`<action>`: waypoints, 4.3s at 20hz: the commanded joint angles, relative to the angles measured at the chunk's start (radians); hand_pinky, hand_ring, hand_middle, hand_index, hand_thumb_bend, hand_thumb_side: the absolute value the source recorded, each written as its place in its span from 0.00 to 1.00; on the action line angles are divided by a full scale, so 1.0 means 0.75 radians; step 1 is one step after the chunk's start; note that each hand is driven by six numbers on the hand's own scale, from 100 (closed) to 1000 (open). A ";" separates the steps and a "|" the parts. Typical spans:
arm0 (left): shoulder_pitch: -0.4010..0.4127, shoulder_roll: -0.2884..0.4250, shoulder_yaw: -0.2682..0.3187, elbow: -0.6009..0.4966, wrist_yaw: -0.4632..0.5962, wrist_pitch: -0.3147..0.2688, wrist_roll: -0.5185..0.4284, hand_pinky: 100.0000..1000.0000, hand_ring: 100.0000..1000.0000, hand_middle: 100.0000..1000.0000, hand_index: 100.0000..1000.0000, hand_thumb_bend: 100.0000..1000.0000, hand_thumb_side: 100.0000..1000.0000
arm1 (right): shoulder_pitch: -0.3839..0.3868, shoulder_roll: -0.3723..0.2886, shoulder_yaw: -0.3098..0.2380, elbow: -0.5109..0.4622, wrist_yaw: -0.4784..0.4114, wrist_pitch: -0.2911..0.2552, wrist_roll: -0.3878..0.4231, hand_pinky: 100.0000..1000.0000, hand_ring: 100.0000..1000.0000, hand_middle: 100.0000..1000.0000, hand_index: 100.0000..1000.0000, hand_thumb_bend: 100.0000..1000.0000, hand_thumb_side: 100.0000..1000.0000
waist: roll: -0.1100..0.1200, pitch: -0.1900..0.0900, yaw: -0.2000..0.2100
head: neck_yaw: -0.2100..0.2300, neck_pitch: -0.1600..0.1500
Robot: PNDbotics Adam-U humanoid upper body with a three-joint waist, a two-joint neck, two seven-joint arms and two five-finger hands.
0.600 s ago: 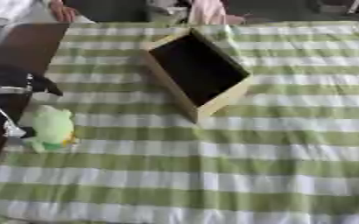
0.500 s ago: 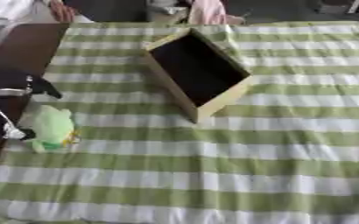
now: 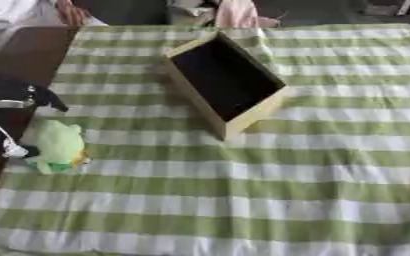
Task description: Pick up objects on the table and place them in the box.
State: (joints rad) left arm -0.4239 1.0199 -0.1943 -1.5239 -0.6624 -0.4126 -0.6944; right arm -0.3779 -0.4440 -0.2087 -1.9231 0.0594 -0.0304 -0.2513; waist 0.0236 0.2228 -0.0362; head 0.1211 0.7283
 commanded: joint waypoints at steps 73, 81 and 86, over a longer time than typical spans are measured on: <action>-1.053 -0.982 0.021 0.706 -0.423 -0.109 0.192 0.27 0.53 0.47 0.64 0.00 0.01 | -0.046 0.007 0.017 -0.009 -0.024 0.023 0.013 0.61 0.58 0.53 0.77 0.00 1.00 | -0.004 0.004 -0.071 | 0.056 0.001; -1.018 -1.036 0.045 0.786 -0.464 -0.121 0.258 0.26 0.52 0.47 0.64 0.00 0.07 | -0.051 0.019 0.016 -0.012 -0.028 0.026 0.013 0.61 0.58 0.53 0.77 0.00 1.00 | -0.009 0.015 -0.073 | 0.059 -0.005; -1.006 -1.079 0.056 0.825 -0.490 -0.118 0.303 0.30 0.55 0.49 0.66 0.00 0.10 | -0.054 0.027 0.017 -0.013 -0.030 0.026 0.014 0.61 0.58 0.53 0.77 0.00 1.00 | -0.015 0.020 -0.075 | 0.068 -0.013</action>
State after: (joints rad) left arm -1.1600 0.2093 -0.1635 -0.9008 -1.0229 -0.5015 -0.4796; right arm -0.4052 -0.4097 -0.1904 -1.9171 0.0442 -0.0120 -0.2421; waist 0.0164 0.2535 -0.0910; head 0.1674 0.7298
